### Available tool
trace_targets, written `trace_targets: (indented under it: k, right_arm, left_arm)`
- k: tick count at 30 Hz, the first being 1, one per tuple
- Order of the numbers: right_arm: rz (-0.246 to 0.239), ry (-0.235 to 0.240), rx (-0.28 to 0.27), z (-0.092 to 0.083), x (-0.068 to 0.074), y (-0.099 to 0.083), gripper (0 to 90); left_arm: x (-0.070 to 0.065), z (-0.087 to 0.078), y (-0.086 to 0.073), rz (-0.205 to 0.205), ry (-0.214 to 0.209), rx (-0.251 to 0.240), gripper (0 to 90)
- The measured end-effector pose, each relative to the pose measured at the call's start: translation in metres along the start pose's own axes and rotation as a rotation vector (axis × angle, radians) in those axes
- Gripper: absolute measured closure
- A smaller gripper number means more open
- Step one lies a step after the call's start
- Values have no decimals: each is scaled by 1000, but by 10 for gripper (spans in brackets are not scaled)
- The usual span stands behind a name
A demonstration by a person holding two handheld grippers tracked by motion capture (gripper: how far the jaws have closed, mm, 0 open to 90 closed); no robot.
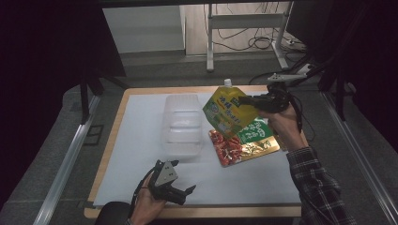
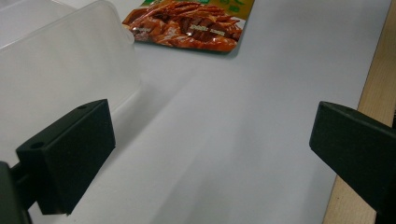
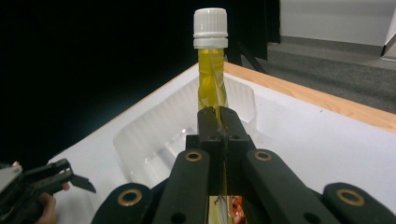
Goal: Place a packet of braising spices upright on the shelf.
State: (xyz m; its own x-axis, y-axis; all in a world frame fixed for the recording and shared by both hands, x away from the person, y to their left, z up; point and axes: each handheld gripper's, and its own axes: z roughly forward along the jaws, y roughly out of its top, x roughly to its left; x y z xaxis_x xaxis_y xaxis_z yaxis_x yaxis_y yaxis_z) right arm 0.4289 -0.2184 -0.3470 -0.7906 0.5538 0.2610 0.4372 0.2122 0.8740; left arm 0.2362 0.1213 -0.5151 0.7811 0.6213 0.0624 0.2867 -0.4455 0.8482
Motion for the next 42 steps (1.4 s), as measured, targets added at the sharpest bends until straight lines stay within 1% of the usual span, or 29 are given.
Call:
trace_targets:
  k: [1,6,12,13,18,19,23,28,36,37,42]
  right_arm:
    - [7,2,-2,4,-2,3,892]
    - [11,7,-3,10,-4,8,892]
    - [11,10,-7,20,-8,15,892]
    - [10,11,-7,25,-10,18,892]
    - [6,15,-14,32,-12,25,892]
    - [4,18,-15,37,-13,29,892]
    - [2,19,-16,45,-14,35,892]
    - [-3,16,-15,56,-17,42,892]
    - [-10,16,-19,69,-19,50,892]
    - [-11,19,-21,73,-20,53,892]
    - [-21,20,-21,82,-18,59,892]
  left_arm:
    - [-1,1,0,5,0,2,3]
    - [-1,1,0,17,-3,8,3]
    - [-2,2,0,18,-9,9,4]
    - [-2,2,0,20,-9,10,4]
    - [-3,2,0,22,-7,15,4]
    - [-2,2,0,21,-2,18,4]
    - [0,1,0,15,11,20,3]
    - [0,1,-1,22,31,24,0]
    - [0,1,-1,31,34,29,0]
    - [0,1,-1,32,35,30,0]
    - [0,1,-1,36,35,31,0]
